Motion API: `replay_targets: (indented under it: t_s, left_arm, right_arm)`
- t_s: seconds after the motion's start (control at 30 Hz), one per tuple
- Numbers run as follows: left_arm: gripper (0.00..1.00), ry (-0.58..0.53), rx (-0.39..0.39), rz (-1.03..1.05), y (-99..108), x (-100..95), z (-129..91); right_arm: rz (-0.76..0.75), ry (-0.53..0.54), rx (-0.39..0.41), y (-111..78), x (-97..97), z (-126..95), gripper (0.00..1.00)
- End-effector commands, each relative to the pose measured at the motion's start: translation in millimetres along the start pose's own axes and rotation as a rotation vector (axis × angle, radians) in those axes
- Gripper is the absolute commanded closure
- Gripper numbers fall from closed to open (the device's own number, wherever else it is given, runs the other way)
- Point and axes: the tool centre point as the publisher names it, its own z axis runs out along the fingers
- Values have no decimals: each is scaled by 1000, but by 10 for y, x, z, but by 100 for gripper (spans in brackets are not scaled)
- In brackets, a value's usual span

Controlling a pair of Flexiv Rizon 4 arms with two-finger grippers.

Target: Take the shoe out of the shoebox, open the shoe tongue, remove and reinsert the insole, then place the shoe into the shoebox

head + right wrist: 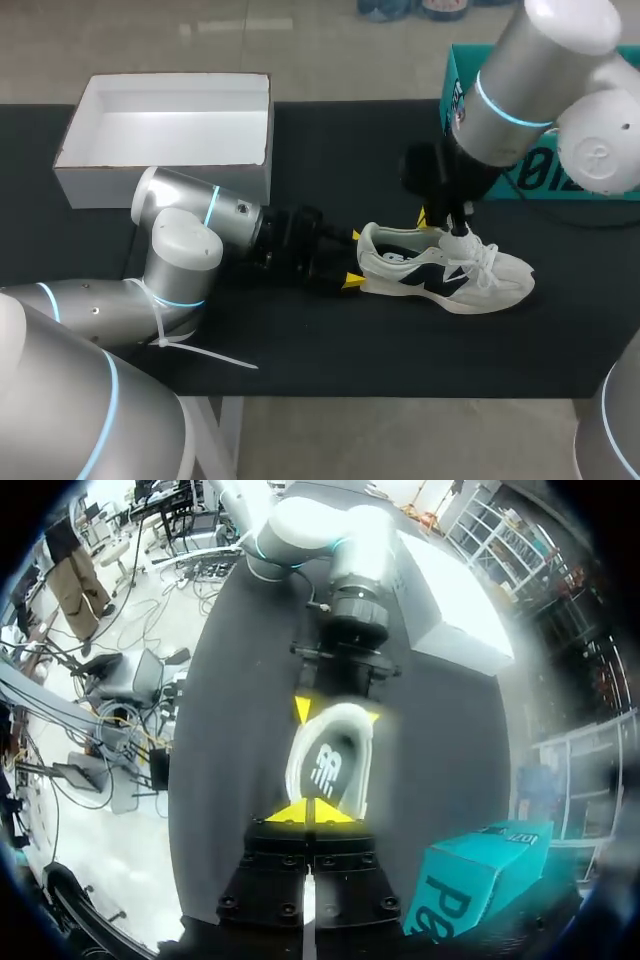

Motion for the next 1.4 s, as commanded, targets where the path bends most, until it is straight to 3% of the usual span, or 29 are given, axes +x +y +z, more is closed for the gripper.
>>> replay_targets:
  t_s: [0.03, 0.37, 0.8, 1.07, 1.4]
  left_arm:
    - [100, 3, -2, 0, 21, 4, 29]
    - [100, 3, -2, 0, 21, 4, 29]
    - [100, 3, -2, 0, 21, 4, 29]
    - [100, 3, -2, 0, 21, 4, 29]
    - [100, 3, -2, 0, 21, 4, 29]
  right_arm:
    - [3, 125, 104, 100, -164, 182, 100]
    - [42, 130, 188, -127, -163, 417, 100]
    - [71, 59, 206, -409, -191, 625, 100]
    - [118, 6, 247, -452, -186, 701, 100]
    - [185, -77, 329, -350, -171, 683, 100]
